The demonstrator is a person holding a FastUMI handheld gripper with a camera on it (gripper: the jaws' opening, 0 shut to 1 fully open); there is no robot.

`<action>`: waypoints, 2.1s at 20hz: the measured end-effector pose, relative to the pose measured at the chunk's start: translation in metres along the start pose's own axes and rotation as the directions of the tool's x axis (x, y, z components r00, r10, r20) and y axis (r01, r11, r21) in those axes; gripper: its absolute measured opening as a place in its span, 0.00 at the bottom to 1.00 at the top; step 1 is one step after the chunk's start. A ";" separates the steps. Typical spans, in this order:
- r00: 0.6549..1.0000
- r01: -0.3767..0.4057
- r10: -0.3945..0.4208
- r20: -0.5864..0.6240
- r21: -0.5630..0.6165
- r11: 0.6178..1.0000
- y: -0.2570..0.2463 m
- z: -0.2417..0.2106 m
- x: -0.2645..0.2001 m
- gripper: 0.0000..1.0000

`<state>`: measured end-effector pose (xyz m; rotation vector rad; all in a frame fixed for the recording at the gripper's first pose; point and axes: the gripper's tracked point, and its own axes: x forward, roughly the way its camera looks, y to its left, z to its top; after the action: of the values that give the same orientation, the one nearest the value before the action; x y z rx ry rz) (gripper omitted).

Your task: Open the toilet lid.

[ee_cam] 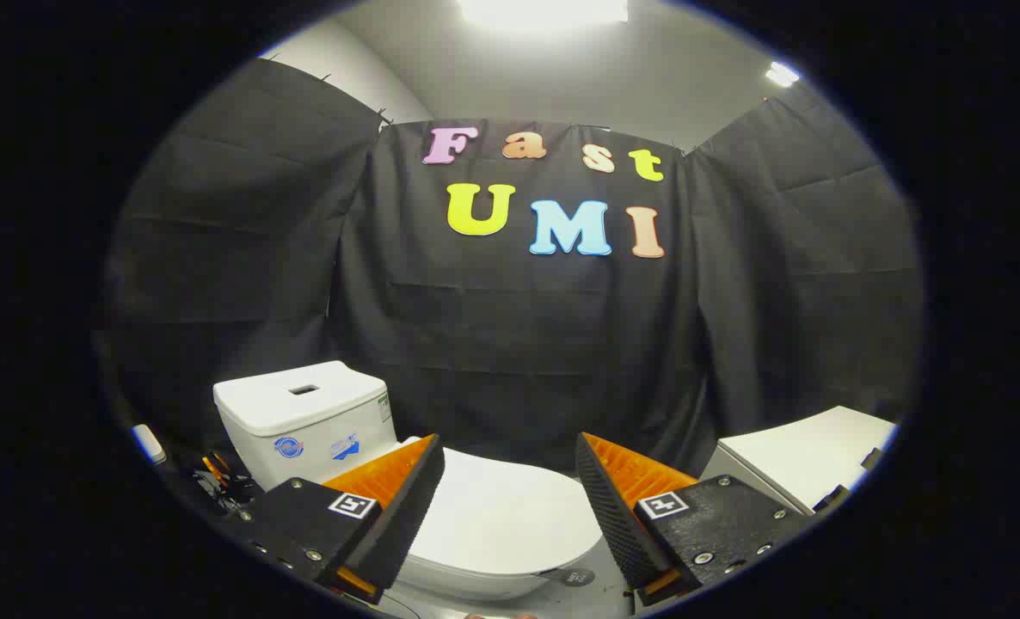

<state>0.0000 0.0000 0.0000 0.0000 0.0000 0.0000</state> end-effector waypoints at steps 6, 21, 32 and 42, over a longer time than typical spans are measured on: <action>1.000 -0.004 0.004 0.022 0.000 1.000 0.000 0.002 -0.002 0.95; 0.999 0.007 -0.009 0.037 0.055 0.998 -0.010 0.001 0.003 0.95; 1.000 -0.027 0.026 0.005 0.231 0.973 -0.008 -0.015 0.008 0.95; 0.993 0.096 -0.040 -0.115 0.543 0.834 -0.052 -0.079 0.006 0.96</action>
<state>0.0055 -0.0523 -0.0787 0.5801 0.1001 -0.0719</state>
